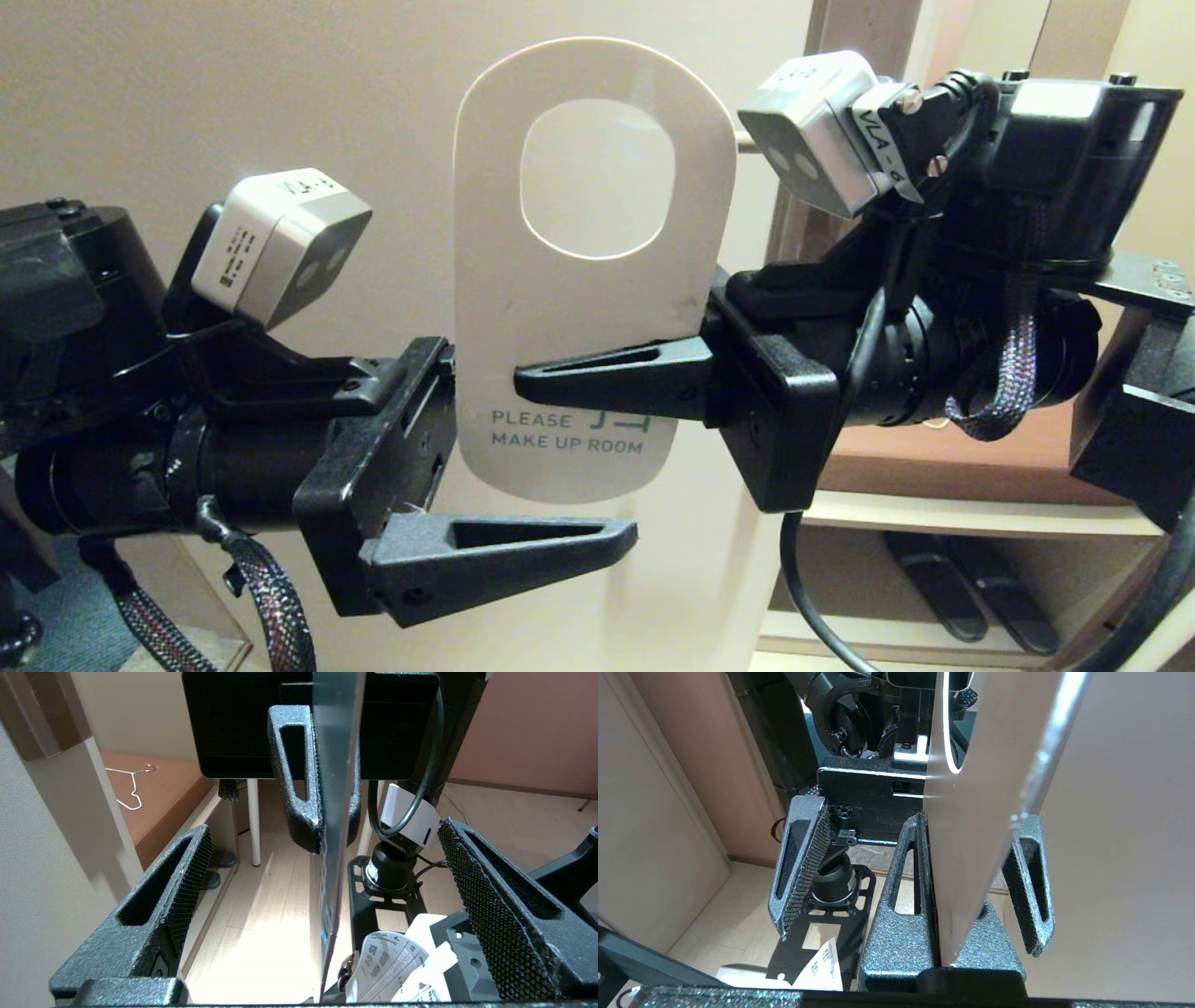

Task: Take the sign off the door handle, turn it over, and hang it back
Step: Hand it to the other hand

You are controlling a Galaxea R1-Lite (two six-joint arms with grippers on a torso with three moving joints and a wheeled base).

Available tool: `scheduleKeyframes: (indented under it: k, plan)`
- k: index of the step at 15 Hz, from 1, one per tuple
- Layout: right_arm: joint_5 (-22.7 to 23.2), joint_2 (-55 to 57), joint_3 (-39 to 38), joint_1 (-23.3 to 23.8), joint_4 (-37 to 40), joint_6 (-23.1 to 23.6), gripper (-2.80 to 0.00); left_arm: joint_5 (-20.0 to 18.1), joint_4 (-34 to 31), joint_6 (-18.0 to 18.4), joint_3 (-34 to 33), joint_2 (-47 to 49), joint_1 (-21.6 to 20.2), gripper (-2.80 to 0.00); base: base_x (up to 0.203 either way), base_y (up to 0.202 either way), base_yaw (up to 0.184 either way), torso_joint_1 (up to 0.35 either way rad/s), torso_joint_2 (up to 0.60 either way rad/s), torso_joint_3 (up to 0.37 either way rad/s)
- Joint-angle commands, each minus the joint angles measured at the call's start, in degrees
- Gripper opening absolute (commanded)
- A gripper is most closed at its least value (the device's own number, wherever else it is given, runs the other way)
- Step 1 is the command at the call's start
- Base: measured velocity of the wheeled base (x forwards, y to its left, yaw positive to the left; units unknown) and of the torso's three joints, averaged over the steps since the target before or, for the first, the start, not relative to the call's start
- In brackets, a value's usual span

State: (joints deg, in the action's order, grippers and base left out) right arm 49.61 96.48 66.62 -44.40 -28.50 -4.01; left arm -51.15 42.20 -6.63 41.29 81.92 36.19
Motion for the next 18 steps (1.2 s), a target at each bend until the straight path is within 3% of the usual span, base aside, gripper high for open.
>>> scheduleKeyframes:
  k: [1, 3, 4, 18]
  plan:
    - [0.3, 0.0, -0.1, 0.0, -0.2, 0.0, -2.80, -0.3, 0.2, 0.1, -0.1, 0.0, -0.1, 0.00, 0.000, 0.000, 0.000, 0.000, 0.00, 0.000]
    - [0.3, 0.0, -0.2, 0.0, -0.2, 0.0, -2.80, -0.3, 0.2, 0.1, -0.1, 0.1, -0.1, 0.00, 0.000, 0.000, 0.000, 0.000, 0.00, 0.000]
    - [0.3, 0.0, -0.2, 0.0, -0.2, 0.0, -2.80, -0.3, 0.2, 0.1, -0.1, 0.2, -0.1, -2.80, 0.000, 0.000, 0.000, 0.000, 0.00, 0.000]
    - [0.3, 0.4, -0.3, -0.1, -0.2, 0.1, -2.80, -0.5, -0.2, -0.3, -0.1, -0.4, 0.0, -2.80, 0.000, 0.000, 0.000, 0.000, 0.00, 0.000]
